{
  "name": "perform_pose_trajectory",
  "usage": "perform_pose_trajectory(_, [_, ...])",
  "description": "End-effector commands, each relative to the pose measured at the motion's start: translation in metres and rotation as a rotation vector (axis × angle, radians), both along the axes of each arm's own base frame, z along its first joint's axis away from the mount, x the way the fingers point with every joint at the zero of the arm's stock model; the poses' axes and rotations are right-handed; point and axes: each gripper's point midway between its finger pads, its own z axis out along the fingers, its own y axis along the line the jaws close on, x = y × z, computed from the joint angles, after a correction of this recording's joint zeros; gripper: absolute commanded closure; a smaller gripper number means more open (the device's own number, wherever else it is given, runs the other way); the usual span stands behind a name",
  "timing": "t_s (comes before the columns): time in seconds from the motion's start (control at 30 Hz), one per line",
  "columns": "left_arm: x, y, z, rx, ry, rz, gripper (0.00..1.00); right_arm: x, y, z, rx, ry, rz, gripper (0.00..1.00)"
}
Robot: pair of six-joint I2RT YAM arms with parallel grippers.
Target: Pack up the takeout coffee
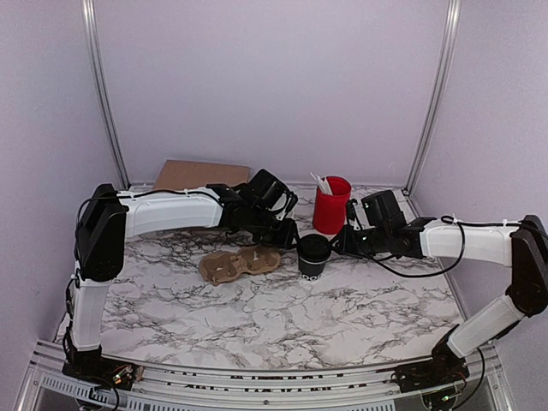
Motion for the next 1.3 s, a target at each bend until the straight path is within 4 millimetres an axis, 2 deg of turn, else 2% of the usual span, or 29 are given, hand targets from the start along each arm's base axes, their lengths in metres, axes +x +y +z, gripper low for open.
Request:
perform_pose_trajectory(0.0, [-0.039, 0.036, -0.096, 0.251, 0.167, -0.044, 0.64, -0.067, -0.010, -0.087, -0.129, 0.292, 0.071, 0.78])
perform_pose_trajectory(0.13, [-0.038, 0.034, -0.094, 0.245, 0.160, -0.043, 0.64, -0.066, -0.009, -0.082, -0.127, 0.286, 0.065, 0.79])
perform_pose_trajectory(0.37, [-0.028, 0.023, -0.065, 0.197, 0.115, -0.038, 0.64, -0.036, 0.005, -0.022, -0.088, 0.162, 0.055, 0.79])
perform_pose_trajectory(0.5, [-0.020, 0.013, -0.044, 0.158, 0.081, -0.037, 0.63, -0.026, 0.011, 0.000, -0.065, 0.123, 0.054, 0.78])
perform_pose_trajectory(0.63, [-0.014, 0.004, -0.030, 0.129, 0.062, -0.040, 0.63, -0.024, 0.012, 0.007, -0.054, 0.117, 0.048, 0.77])
perform_pose_trajectory(0.83, [-0.009, -0.006, -0.020, 0.097, 0.053, -0.050, 0.62, -0.030, 0.009, 0.010, -0.042, 0.120, 0.038, 0.77])
perform_pose_trajectory(0.97, [-0.005, -0.011, -0.008, 0.078, 0.034, -0.047, 0.62, -0.030, 0.007, 0.021, -0.026, 0.096, 0.026, 0.76])
perform_pose_trajectory(1.13, [0.003, -0.011, 0.009, 0.057, 0.003, -0.026, 0.59, -0.026, 0.008, 0.033, -0.011, 0.074, 0.015, 0.76])
perform_pose_trajectory(1.27, [0.007, -0.008, 0.021, 0.045, -0.018, -0.014, 0.59, -0.024, 0.006, 0.036, -0.019, 0.065, 0.001, 0.76])
